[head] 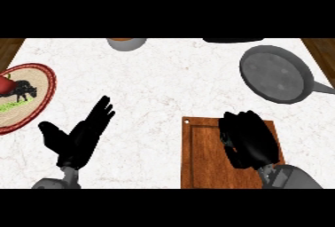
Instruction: Pick the eggplant from the cutting board and place it in the pan
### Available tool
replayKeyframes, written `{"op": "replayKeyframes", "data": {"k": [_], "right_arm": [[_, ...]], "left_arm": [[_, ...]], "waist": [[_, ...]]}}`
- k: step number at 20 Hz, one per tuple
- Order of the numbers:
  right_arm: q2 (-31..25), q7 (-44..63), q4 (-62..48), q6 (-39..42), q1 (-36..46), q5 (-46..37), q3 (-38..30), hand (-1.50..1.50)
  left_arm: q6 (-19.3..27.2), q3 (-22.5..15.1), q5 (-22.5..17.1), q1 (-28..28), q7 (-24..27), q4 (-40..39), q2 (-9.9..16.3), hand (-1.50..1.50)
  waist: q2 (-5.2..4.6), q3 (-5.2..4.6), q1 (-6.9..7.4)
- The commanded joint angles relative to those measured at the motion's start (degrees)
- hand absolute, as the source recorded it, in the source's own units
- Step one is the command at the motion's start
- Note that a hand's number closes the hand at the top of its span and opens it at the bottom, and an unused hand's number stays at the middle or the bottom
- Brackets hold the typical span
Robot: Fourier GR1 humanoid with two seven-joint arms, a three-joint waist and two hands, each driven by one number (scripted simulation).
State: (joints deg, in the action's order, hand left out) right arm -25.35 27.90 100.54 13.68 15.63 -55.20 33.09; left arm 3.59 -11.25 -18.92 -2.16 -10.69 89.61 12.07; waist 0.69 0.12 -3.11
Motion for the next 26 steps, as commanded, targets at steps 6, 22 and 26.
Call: {"op": "replayKeyframes", "data": {"k": [6, 22, 26], "right_arm": [[3.8, 0.4, 19.3, -16.0, -10.4, 7.5, -12.5, 1.50], [2.5, -27.3, -12.7, -23.8, -5.1, 21.2, -35.6, 1.50], [2.8, -33.8, -28.6, -29.1, 4.3, 19.8, -38.8, 1.50]], "left_arm": [[-1.5, 0.6, -0.6, -0.8, -1.0, 0.3, 0.7, 0.00], [-4.3, 1.2, 0.8, -1.4, -1.0, -0.6, -0.8, 0.00], [-2.4, 0.6, 2.6, -5.5, -2.0, -1.9, -3.0, 0.00]], "waist": [[-0.42, -0.01, 1.20], [-0.88, -0.08, 3.71], [-1.13, -0.04, 4.23]]}}
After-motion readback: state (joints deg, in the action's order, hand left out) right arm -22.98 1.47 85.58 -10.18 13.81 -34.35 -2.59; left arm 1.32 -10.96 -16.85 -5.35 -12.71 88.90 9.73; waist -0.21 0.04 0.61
